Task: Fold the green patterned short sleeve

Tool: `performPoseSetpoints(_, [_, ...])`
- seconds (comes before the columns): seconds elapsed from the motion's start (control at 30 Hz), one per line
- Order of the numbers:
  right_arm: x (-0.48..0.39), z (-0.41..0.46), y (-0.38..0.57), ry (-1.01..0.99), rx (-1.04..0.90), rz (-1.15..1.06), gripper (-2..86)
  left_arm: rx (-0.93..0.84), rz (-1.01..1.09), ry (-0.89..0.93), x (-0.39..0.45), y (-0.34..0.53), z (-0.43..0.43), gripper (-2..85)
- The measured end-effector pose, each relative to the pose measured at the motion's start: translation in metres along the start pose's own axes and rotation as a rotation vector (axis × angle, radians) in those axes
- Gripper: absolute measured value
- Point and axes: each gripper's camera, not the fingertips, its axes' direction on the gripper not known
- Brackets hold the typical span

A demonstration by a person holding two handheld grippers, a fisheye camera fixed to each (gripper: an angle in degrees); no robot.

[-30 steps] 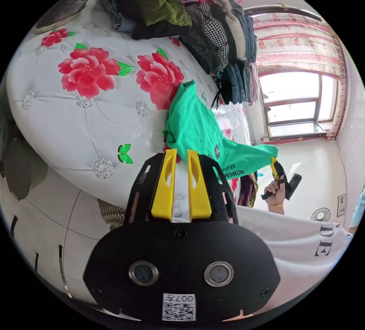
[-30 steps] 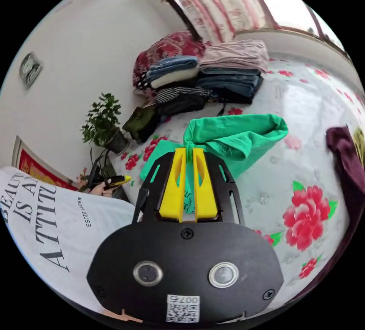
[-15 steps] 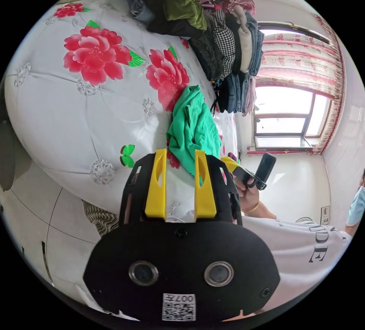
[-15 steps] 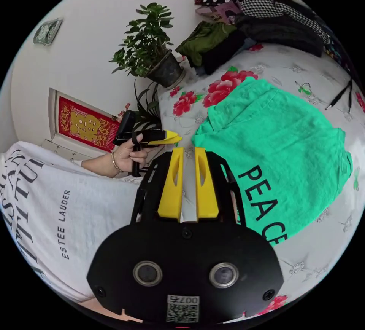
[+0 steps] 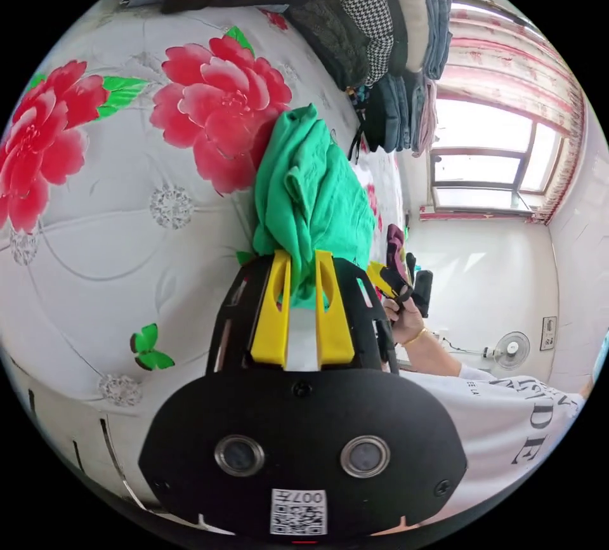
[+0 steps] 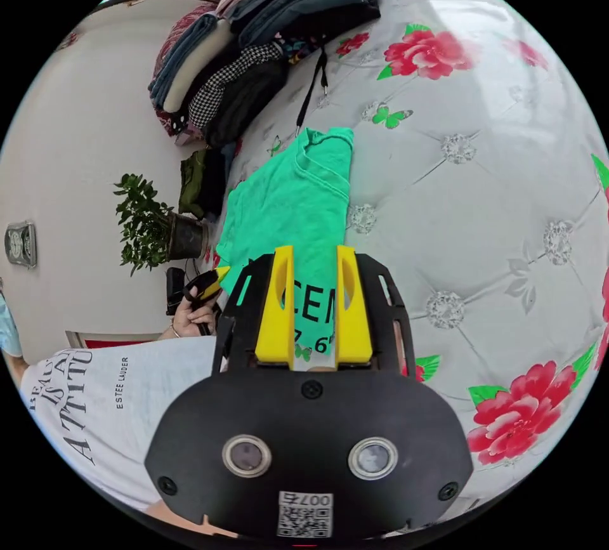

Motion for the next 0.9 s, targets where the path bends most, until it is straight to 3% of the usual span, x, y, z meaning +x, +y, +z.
performPoseSetpoints(0.13, [-0.039,0.052,-0.02,-0.026,-0.085,-0.049,5.2,0.074,-0.015,-0.059,-0.006,0.013,-0.02,5.4])
performPoseSetpoints(0.27, [-0.099,0.125,-0.037,-0.079,-0.242,-0.121,4.2,0.276,-0.12,-0.188,-0.029,0.029,-0.071,4.7])
performPoseSetpoints(0.53, [-0.317,0.357,-0.075,-0.147,-0.55,-0.354,2.8,0.733,-0.383,-0.347,-0.076,0.061,-0.159,3.8])
performPoseSetpoints(0.63, [-0.387,0.397,-0.074,-0.132,-0.621,-0.499,2.2,0.869,-0.402,-0.389,-0.075,0.092,-0.166,3.7])
performPoseSetpoints(0.77, [-0.416,0.377,-0.041,-0.025,-0.656,-0.721,1.2,0.8,-0.422,-0.571,-0.059,0.133,-0.134,2.1])
performPoseSetpoints(0.9, [-0.38,0.287,0.014,0.25,-0.592,-0.863,0.3,0.651,-0.362,-0.761,-0.021,0.149,-0.09,-0.4])
